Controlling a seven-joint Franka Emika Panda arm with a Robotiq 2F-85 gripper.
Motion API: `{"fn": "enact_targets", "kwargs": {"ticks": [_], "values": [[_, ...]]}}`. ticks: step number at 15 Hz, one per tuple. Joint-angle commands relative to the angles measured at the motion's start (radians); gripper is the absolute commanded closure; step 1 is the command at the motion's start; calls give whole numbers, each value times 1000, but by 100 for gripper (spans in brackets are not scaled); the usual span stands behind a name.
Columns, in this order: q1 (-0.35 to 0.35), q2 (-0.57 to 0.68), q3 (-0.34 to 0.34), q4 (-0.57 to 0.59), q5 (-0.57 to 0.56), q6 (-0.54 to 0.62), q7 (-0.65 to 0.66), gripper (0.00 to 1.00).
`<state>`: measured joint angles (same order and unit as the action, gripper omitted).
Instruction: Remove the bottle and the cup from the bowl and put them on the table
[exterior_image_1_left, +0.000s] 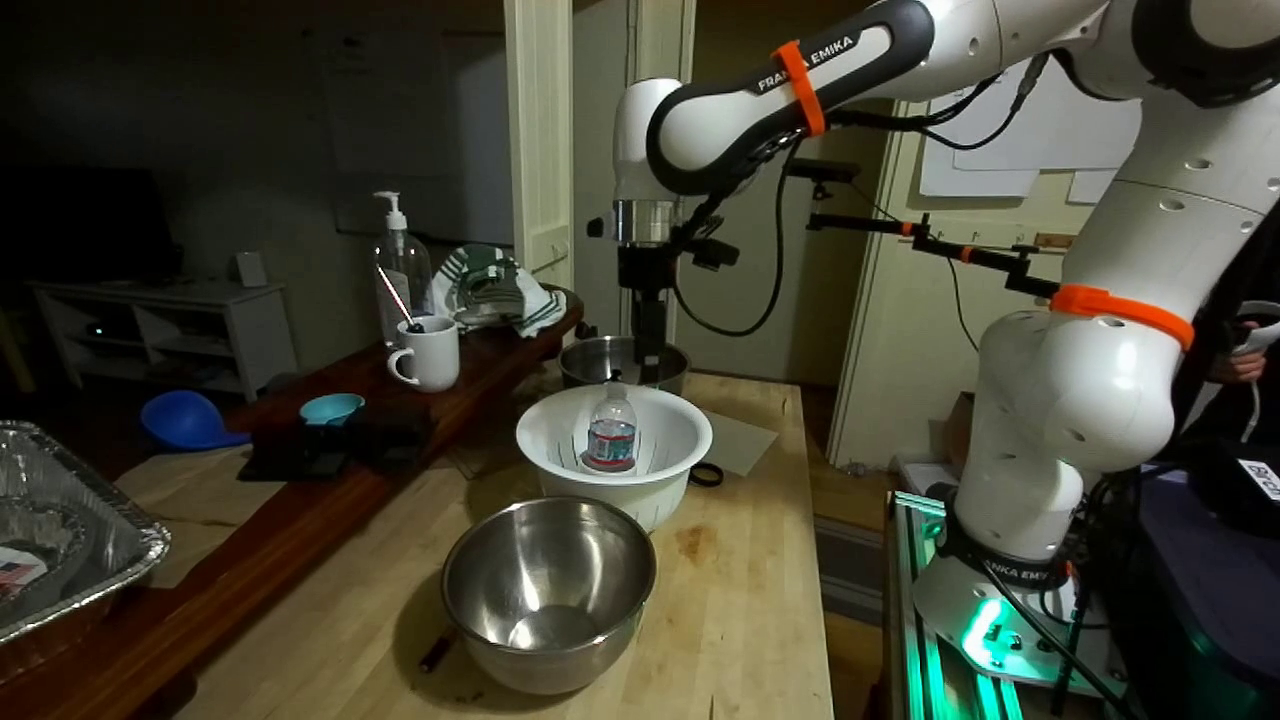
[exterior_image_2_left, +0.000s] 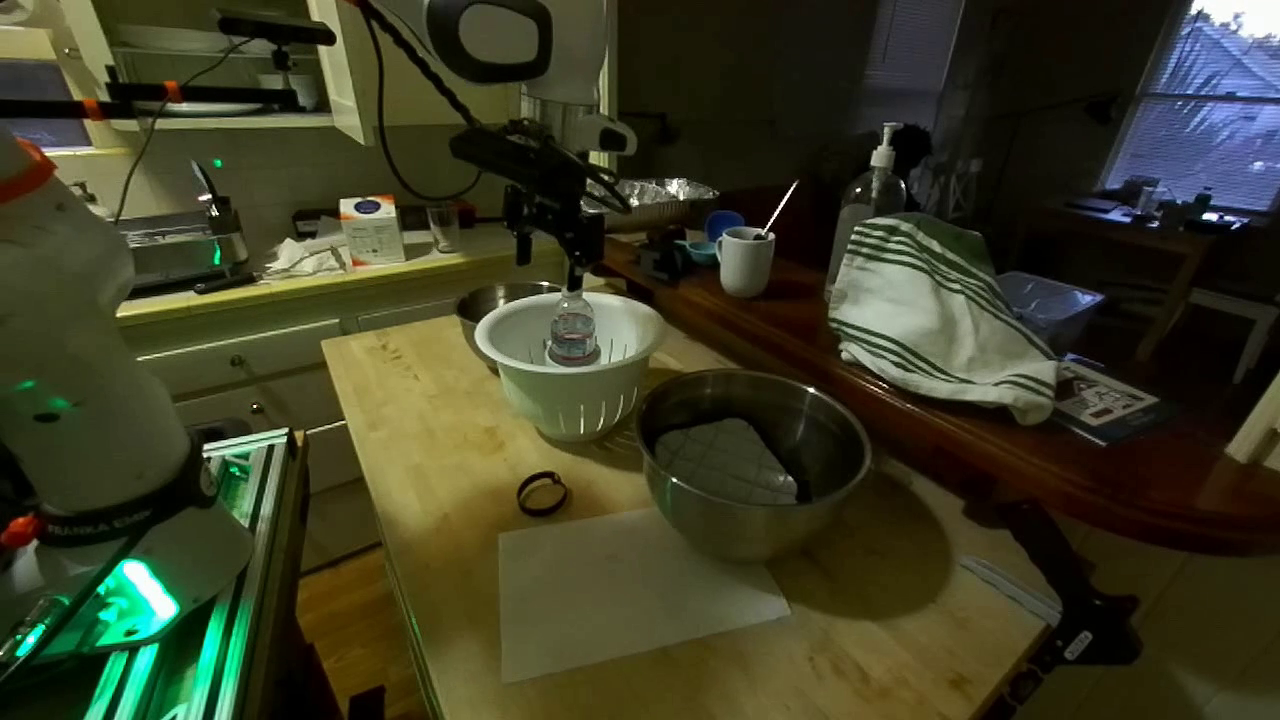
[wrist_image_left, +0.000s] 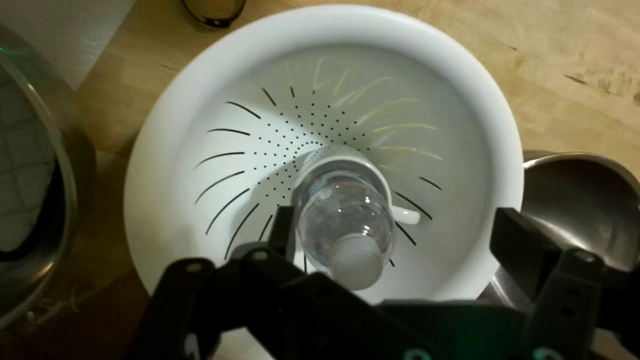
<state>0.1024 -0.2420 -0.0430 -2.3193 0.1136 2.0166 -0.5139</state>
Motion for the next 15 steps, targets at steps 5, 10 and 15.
{"fn": "enact_targets", "kwargs": {"ticks": [5, 10, 15], "values": [[1, 51, 1, -6, 90, 74, -57, 7], [-8, 74, 2, 3, 78, 98, -59, 22], [-19, 95, 3, 15, 66, 128, -53, 27]]}}
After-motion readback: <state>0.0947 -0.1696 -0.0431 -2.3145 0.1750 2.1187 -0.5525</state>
